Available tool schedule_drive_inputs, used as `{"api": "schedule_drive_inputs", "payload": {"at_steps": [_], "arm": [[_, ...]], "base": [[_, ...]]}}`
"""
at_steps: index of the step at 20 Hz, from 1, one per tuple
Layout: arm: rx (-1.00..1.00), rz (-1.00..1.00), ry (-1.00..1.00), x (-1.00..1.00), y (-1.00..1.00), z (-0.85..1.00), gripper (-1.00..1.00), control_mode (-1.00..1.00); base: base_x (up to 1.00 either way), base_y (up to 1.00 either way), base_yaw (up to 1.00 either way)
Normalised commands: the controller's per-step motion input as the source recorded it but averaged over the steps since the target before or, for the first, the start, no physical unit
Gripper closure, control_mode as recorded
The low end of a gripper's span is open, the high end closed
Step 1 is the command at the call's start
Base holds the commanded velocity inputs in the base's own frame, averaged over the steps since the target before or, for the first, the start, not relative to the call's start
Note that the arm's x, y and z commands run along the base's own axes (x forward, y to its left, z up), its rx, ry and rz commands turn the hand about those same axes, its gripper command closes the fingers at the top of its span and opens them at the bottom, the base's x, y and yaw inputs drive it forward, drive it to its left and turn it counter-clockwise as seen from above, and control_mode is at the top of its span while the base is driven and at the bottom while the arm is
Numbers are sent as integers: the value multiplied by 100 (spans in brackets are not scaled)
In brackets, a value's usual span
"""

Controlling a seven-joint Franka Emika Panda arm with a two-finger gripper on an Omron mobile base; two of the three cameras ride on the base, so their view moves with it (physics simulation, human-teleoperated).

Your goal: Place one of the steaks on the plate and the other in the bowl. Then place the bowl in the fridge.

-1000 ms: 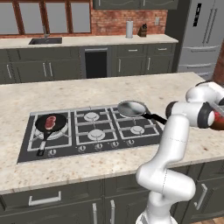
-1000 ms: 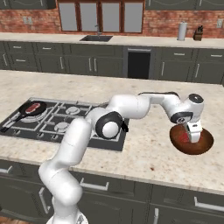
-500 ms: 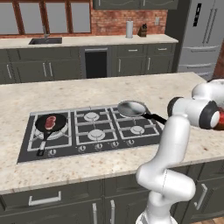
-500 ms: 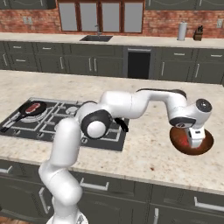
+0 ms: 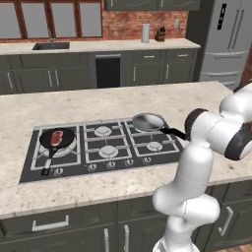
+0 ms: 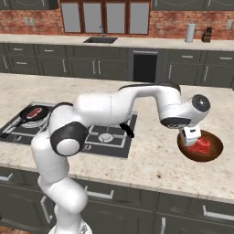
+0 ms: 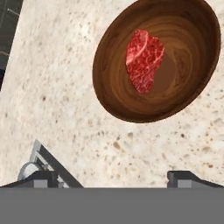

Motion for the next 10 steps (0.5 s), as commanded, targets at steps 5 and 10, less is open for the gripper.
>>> {"api": "schedule_drive_inputs", "payload": {"at_steps": [5, 10], "arm": [[0, 24, 9, -24, 97, 68, -100, -100], [0, 32, 21, -14, 100, 46, -100, -100]], "base": [[0, 0, 0], [0, 0, 0]]}}
